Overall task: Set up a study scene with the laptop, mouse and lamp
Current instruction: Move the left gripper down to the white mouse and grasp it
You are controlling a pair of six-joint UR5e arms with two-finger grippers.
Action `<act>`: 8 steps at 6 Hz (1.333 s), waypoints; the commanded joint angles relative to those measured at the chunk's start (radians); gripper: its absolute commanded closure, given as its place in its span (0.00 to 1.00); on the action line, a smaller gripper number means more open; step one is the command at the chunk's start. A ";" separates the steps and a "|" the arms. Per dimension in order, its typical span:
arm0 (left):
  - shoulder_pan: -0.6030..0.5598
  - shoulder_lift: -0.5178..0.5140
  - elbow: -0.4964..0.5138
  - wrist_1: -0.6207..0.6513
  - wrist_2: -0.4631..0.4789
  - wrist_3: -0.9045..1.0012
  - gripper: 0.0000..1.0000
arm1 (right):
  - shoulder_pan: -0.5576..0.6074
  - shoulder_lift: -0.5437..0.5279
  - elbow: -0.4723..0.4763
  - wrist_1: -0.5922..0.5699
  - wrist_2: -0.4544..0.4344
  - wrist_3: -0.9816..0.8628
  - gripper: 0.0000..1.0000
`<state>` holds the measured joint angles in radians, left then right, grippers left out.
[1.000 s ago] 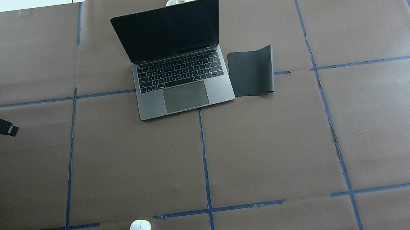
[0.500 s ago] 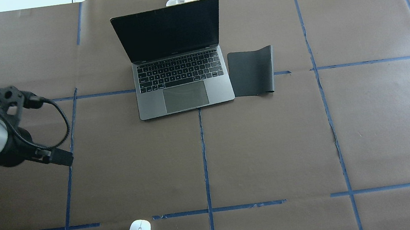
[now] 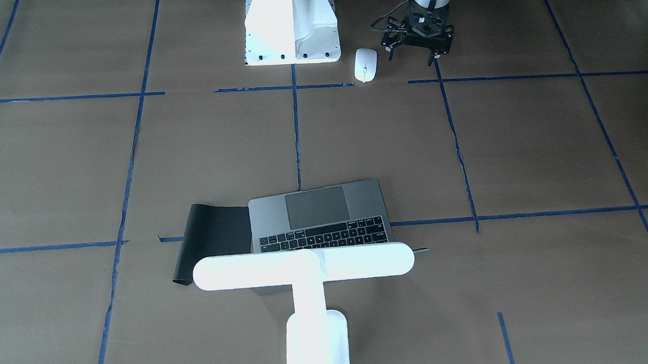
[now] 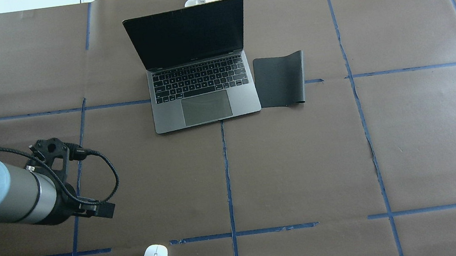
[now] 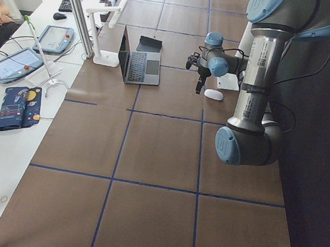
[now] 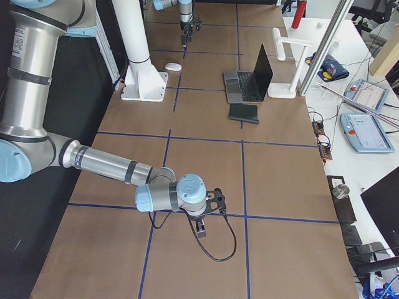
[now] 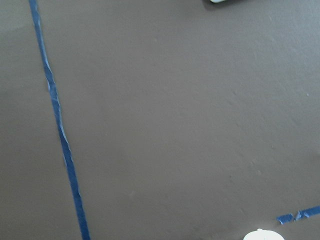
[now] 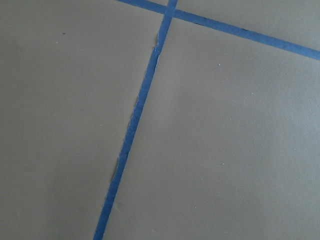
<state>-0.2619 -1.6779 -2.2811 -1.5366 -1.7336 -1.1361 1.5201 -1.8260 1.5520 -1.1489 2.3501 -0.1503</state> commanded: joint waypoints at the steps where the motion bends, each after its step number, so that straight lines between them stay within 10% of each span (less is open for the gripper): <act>1: 0.174 -0.008 0.009 0.000 0.099 -0.080 0.00 | 0.000 0.001 -0.001 0.000 0.002 0.000 0.00; 8: 0.216 -0.109 0.211 -0.107 0.149 -0.140 0.00 | 0.000 -0.013 -0.004 0.003 0.002 -0.002 0.00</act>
<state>-0.0456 -1.7813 -2.1140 -1.5907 -1.5851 -1.2766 1.5203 -1.8378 1.5489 -1.1463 2.3516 -0.1519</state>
